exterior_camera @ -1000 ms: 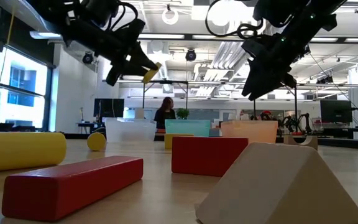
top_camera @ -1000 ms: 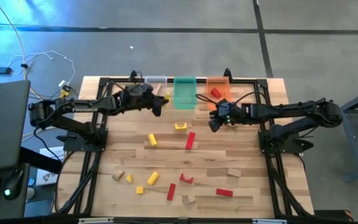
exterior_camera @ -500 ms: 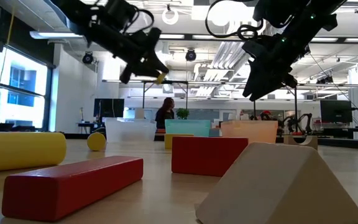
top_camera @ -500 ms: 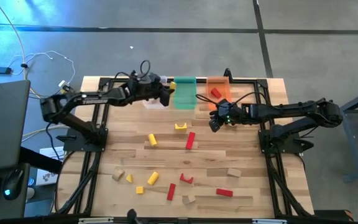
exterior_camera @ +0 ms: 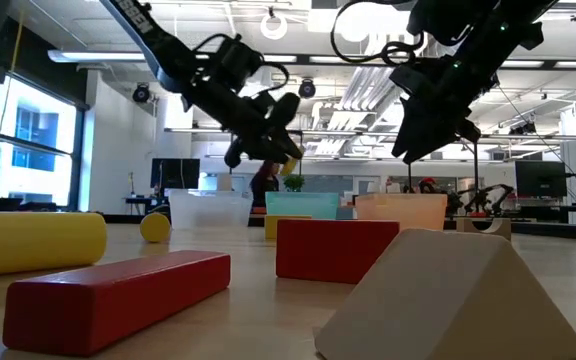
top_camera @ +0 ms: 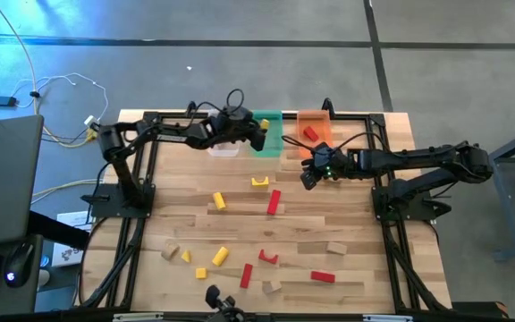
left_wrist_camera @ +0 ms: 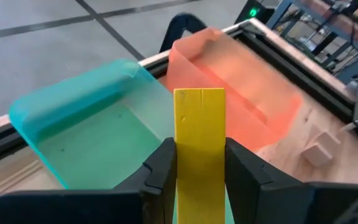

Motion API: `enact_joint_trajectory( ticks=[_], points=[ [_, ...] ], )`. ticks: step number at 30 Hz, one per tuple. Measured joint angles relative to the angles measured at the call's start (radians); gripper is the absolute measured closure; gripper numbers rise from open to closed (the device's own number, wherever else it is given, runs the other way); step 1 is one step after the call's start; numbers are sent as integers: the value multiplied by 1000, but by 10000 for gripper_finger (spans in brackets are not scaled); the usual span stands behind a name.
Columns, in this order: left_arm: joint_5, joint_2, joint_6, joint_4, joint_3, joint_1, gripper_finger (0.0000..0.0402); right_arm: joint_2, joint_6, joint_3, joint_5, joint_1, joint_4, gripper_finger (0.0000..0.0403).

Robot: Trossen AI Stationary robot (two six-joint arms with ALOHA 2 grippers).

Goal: Sort & place blocks by color
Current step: Put the yellow block into the green transparent bin, then put the brown block into the white transparent bin

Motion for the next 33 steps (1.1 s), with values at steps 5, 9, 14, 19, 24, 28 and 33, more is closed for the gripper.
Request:
enact_joint_trajectory(
  ticks=[5,9,14,19,24,28,33],
  points=[
    [9,41,-2,-4,19,0,309,0,0,0,0,0,-63,269],
    [7,47,-1,-7,21,0,290,0,-1,0,0,0,-153,269],
    [8,47,7,-6,21,0,263,0,-5,0,-1,-2,-258,269],
    [8,47,36,-7,21,0,236,0,-7,0,-5,-2,-302,269],
    [17,32,35,-10,21,0,213,0,-9,0,-5,-3,-306,269],
    [124,-11,46,-15,21,8,207,0,-37,0,-6,-3,-307,269],
    [293,-83,53,-48,21,16,206,0,-100,0,-7,-3,-307,267]
  ],
)
